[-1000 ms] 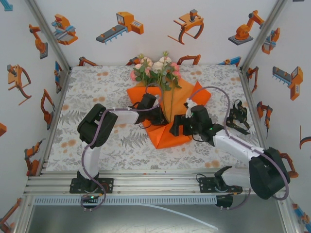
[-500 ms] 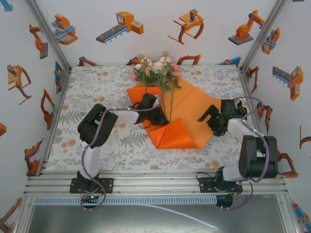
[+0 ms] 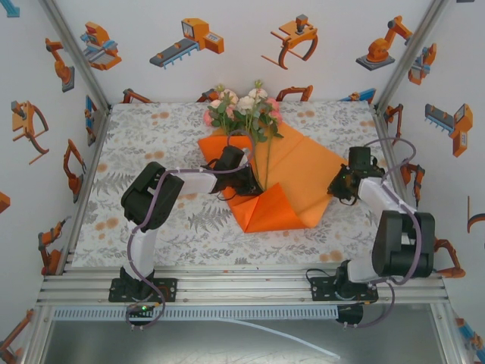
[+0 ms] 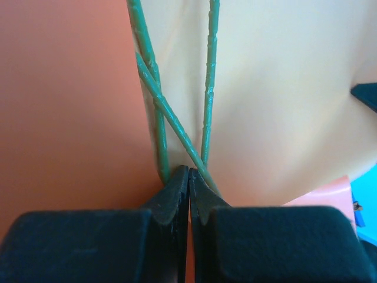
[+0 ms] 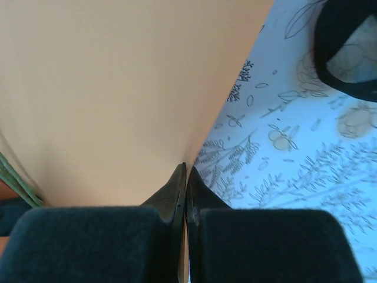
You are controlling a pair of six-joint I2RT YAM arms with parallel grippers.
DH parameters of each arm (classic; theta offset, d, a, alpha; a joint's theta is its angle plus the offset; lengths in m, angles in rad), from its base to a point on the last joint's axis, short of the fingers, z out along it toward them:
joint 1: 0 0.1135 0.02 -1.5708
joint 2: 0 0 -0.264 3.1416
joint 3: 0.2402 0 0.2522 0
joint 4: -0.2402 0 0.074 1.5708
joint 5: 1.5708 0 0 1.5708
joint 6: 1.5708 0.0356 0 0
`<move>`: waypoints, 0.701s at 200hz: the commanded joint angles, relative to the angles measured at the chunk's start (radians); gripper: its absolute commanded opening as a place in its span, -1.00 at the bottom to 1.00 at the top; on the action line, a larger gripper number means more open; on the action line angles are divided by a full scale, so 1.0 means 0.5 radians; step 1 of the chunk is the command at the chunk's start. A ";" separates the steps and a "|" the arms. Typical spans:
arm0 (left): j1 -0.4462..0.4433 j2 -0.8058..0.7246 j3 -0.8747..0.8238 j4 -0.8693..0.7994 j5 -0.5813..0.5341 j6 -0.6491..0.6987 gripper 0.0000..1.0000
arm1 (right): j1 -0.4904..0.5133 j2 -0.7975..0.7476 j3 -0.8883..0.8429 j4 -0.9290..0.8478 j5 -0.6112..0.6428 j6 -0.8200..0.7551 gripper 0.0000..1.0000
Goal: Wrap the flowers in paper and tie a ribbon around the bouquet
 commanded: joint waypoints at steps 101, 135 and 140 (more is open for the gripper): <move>0.002 0.086 0.085 -0.064 0.016 0.053 -0.80 | 0.914 0.308 0.647 -0.231 -0.052 -0.579 -0.69; 0.018 0.046 0.059 -0.050 -0.005 0.058 -0.80 | 0.777 0.278 0.630 -0.481 0.502 -0.483 0.07; 0.019 0.043 0.057 -0.049 -0.003 0.056 -0.80 | 0.728 0.264 0.624 -0.524 0.519 -0.453 0.13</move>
